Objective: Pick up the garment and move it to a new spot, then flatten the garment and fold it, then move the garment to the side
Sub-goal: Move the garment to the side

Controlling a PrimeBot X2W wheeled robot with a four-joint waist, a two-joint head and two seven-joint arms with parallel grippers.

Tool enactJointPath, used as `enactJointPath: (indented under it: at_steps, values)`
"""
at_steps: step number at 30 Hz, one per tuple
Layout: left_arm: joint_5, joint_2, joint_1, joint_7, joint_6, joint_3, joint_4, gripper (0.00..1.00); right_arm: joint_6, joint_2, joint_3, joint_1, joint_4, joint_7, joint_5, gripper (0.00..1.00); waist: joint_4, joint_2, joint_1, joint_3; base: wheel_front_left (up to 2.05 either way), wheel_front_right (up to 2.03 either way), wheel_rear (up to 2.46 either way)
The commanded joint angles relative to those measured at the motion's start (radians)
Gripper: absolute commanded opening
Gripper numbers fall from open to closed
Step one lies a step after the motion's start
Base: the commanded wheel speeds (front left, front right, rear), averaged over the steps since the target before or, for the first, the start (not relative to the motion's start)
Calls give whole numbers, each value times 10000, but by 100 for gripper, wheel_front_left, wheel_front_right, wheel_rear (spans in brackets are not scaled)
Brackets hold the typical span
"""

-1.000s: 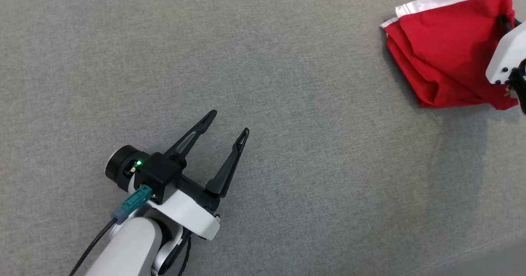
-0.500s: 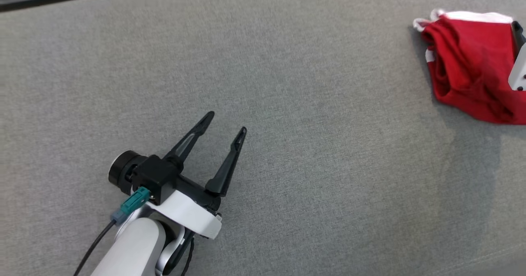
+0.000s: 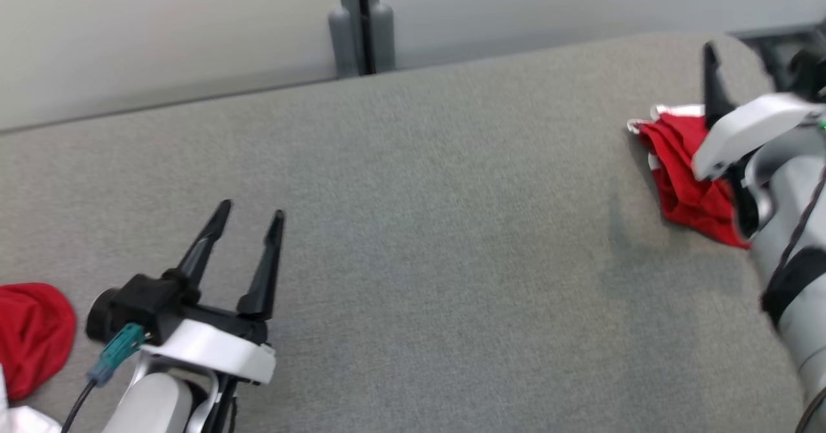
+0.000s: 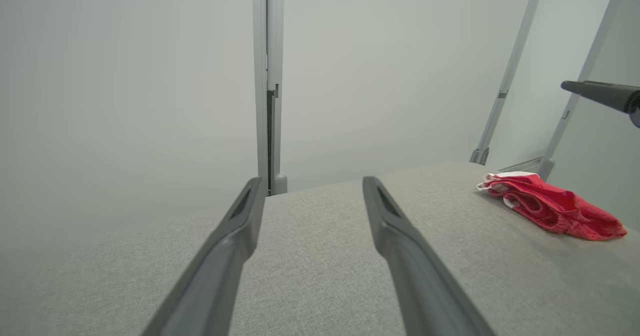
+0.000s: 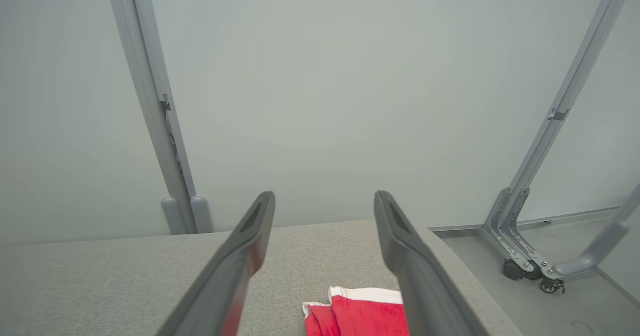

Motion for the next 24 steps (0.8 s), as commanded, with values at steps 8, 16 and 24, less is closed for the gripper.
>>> enactJointPath:
  at_steps: [8,16,24]
  values:
    - [-353,339,972,34,630,708,-234,100,-3,15,268,3119,-3312,-179,949,100,743,0,0,-1340,0,0,0]
    - [-411,298,1888,-56,1001,894,-400,100,-3,187,-249,6460,-6486,-156,717,100,1055,0,0,-1773,0,0,0]
    - [-222,235,2342,-191,1125,1061,-395,100,-3,701,-611,8540,-8303,5,604,100,1196,0,0,-1874,0,0,0]
